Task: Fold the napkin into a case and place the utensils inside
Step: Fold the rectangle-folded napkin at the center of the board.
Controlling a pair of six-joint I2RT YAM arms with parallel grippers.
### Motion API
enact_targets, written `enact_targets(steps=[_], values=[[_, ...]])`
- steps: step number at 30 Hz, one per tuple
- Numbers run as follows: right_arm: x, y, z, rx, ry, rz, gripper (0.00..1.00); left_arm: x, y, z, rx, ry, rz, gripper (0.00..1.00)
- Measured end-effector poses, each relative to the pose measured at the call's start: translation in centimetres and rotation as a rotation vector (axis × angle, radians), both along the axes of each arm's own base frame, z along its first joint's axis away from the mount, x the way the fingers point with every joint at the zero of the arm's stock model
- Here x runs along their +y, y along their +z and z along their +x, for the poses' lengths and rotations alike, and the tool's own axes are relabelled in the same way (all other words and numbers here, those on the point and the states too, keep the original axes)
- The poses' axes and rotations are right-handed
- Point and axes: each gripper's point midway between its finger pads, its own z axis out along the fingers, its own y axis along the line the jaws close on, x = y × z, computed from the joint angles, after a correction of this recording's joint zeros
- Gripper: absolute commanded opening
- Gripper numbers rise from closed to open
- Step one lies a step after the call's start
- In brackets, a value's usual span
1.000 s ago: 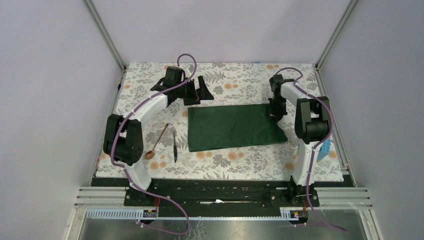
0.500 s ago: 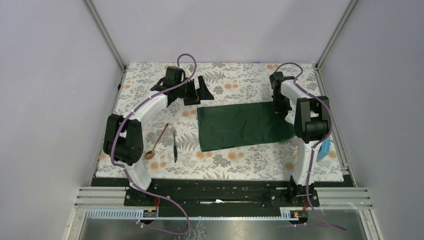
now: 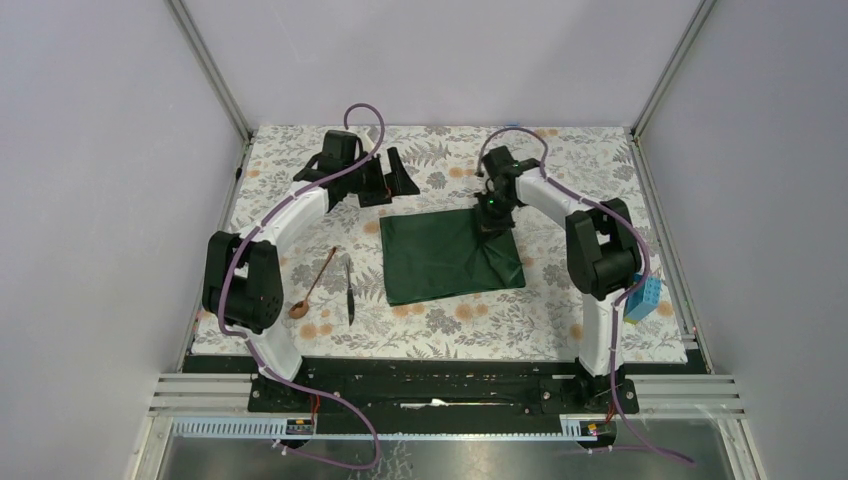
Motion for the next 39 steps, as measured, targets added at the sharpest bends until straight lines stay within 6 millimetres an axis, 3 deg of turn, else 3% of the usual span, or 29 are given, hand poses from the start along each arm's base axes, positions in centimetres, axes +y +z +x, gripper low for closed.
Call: enact_targets(steps=[7, 14, 30, 39], values=[[7.6, 0.3, -2.3, 0.035, 0.082, 0.142, 0.0, 1.1, 0.1, 0.6, -0.004, 0.031, 0.004, 0.99], [12.2, -0.2, -3.8, 0.081, 0.09, 0.24, 0.0, 2.1, 0.1, 1.1, -0.004, 0.056, 0.005, 0.99], [15.9, 0.7, -1.7, 0.068, 0.019, 0.357, 0.0, 2.4, 0.1, 1.3, -0.003, 0.063, 0.004, 0.99], [17.3, 0.5, -2.6, 0.088, 0.031, 0.364, 0.0, 2.4, 0.1, 1.3, -0.003, 0.063, 0.004, 0.99]])
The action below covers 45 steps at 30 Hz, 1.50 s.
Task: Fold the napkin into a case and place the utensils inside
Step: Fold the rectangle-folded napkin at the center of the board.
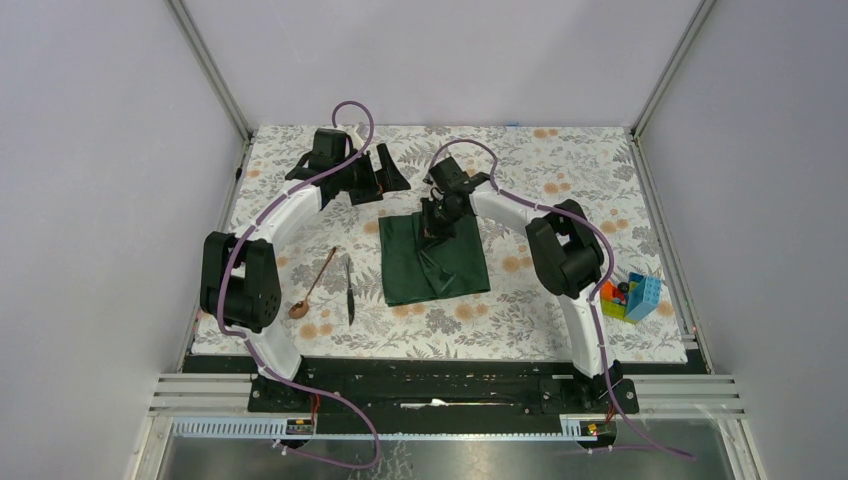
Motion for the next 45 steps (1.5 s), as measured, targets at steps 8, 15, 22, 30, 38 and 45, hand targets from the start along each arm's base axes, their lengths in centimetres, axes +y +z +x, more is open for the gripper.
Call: enact_targets(steps=[8, 15, 22, 30, 38, 45], values=[[0.5, 0.1, -0.2, 0.005, -0.005, 0.006, 0.0, 0.0, 0.0, 0.0, 0.0, -0.001, -0.001, 0.99], [1.3, 0.0, -0.1, 0.011, -0.007, 0.028, 0.0, -0.1, 0.0, 0.0, 0.0, -0.003, -0.003, 0.99], [1.8, -0.5, -0.5, 0.025, 0.002, 0.028, 0.0, -0.1, 0.0, -0.1, 0.001, -0.004, -0.004, 0.99], [2.0, -1.3, -0.3, 0.037, 0.0, 0.024, 0.26, -0.1, 0.0, -0.1, 0.001, -0.004, -0.004, 0.99], [2.0, -1.3, -0.3, 0.04, -0.004, 0.024, 0.63, 0.0, 0.0, 0.0, 0.001, -0.003, -0.004, 0.99], [1.4, 1.4, -0.2, -0.035, 0.035, 0.024, 0.78, 0.2, 0.0, 0.1, 0.0, 0.004, -0.003, 0.99]])
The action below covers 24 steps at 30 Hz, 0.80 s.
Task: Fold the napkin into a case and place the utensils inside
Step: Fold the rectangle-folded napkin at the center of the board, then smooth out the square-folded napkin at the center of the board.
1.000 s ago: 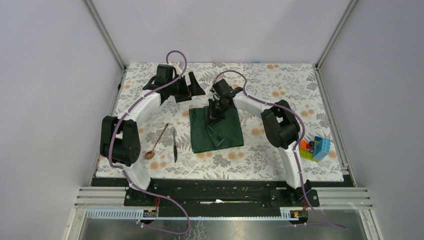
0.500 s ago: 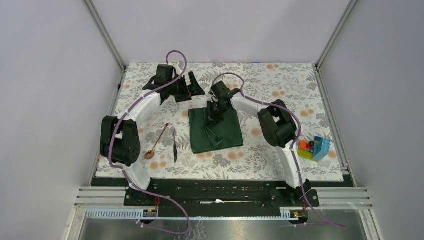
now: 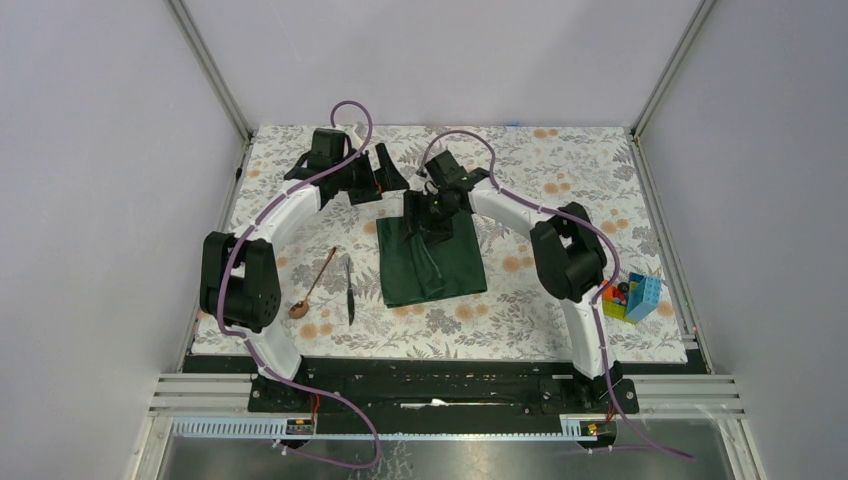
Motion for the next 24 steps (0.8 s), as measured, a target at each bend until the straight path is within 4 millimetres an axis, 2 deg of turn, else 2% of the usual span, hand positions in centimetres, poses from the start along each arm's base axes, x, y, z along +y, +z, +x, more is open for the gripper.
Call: enact_targets(steps=[3, 5, 11, 16, 19, 24], values=[[-0.4, 2.0, 0.5, -0.054, 0.013, 0.015, 0.8, 0.0, 0.4, 0.2, -0.016, 0.003, -0.005, 0.99], [-0.6, 2.4, 1.1, -0.073, 0.014, 0.027, 0.8, 0.2, 1.0, 0.2, -0.032, 0.011, 0.0, 0.99], [-1.4, 2.2, 3.9, -0.095, -0.016, 0.062, 0.82, 1.3, 4.0, -0.9, -0.088, 0.033, 0.008, 0.99], [-1.9, 0.9, 4.8, -0.104, -0.019, 0.052, 0.82, 1.9, 7.2, -3.8, -0.155, 0.034, -0.01, 0.99], [-2.1, 0.4, 4.9, -0.115, -0.01, 0.052, 0.82, 2.3, 7.2, -5.6, -0.158, 0.029, -0.01, 0.99], [-2.3, -0.6, 5.2, -0.118, 0.0, 0.065, 0.8, 2.9, 5.4, -8.5, -0.102, 0.027, 0.006, 0.99]])
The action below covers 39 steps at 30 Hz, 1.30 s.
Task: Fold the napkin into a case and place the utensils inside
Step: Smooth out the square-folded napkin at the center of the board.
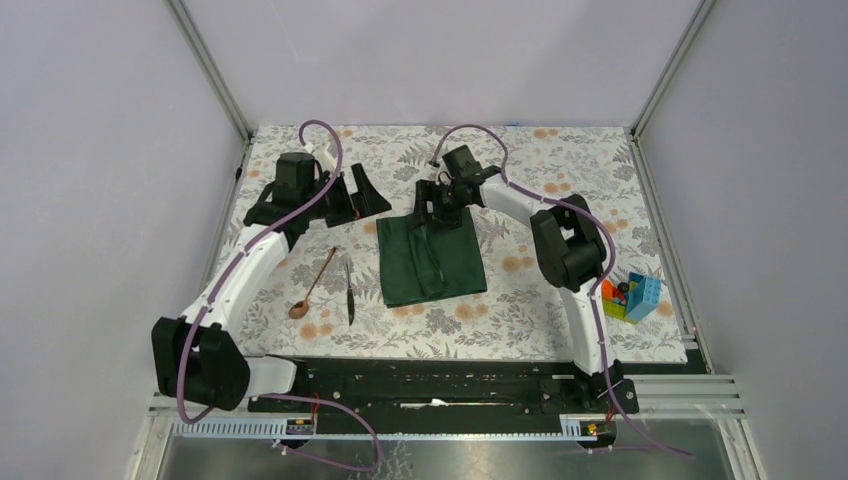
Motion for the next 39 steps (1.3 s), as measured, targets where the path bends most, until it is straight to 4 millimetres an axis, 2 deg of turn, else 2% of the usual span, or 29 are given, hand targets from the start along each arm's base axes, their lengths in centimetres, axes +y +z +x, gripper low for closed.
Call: enact_targets(steps=[5, 11, 16, 19, 23, 26, 29, 31, 33, 36, 39], values=[[0.0, -1.7, 0.7, 0.015, 0.001, 0.018, 0.77, 0.5, -0.1, -2.1, 0.02, 0.0, 0.006, 0.99], [0.9, -1.6, 1.1, 0.025, 0.002, 0.087, 0.74, 0.8, 1.4, -3.1, -0.016, 0.006, 0.004, 0.99], [2.5, -1.2, 1.1, 0.05, -0.007, 0.156, 0.72, 1.1, 1.3, -3.6, -0.008, 0.015, 0.016, 0.99], [4.3, -0.1, 1.0, 0.051, -0.013, 0.213, 0.7, 1.4, 1.0, -3.8, 0.006, 0.024, 0.028, 0.99], [8.3, 2.0, 0.4, 0.052, -0.02, 0.319, 0.71, 1.7, 1.1, -3.7, 0.009, 0.043, 0.043, 0.99], [11.6, 3.4, -0.8, 0.059, -0.01, 0.381, 0.74, 2.3, 1.6, -3.7, -0.01, 0.074, 0.06, 0.99], [13.1, 4.0, -2.3, 0.071, 0.014, 0.396, 0.78, 3.0, 2.1, -4.1, -0.028, 0.103, 0.077, 0.99], [12.9, 4.0, -2.6, 0.074, 0.019, 0.382, 0.79, 3.3, 2.5, -4.3, -0.041, 0.119, 0.084, 0.99], [11.5, 4.1, -2.6, 0.075, 0.014, 0.359, 0.81, 3.6, 2.8, -4.4, -0.055, 0.134, 0.088, 0.99], [7.9, 5.1, -2.0, 0.058, 0.001, 0.322, 0.83, 3.8, 2.7, -4.3, -0.058, 0.148, 0.086, 0.99], [4.9, 6.1, -1.0, 0.019, 0.004, 0.289, 0.81, 3.7, 1.6, -4.2, -0.029, 0.151, 0.078, 0.99]])
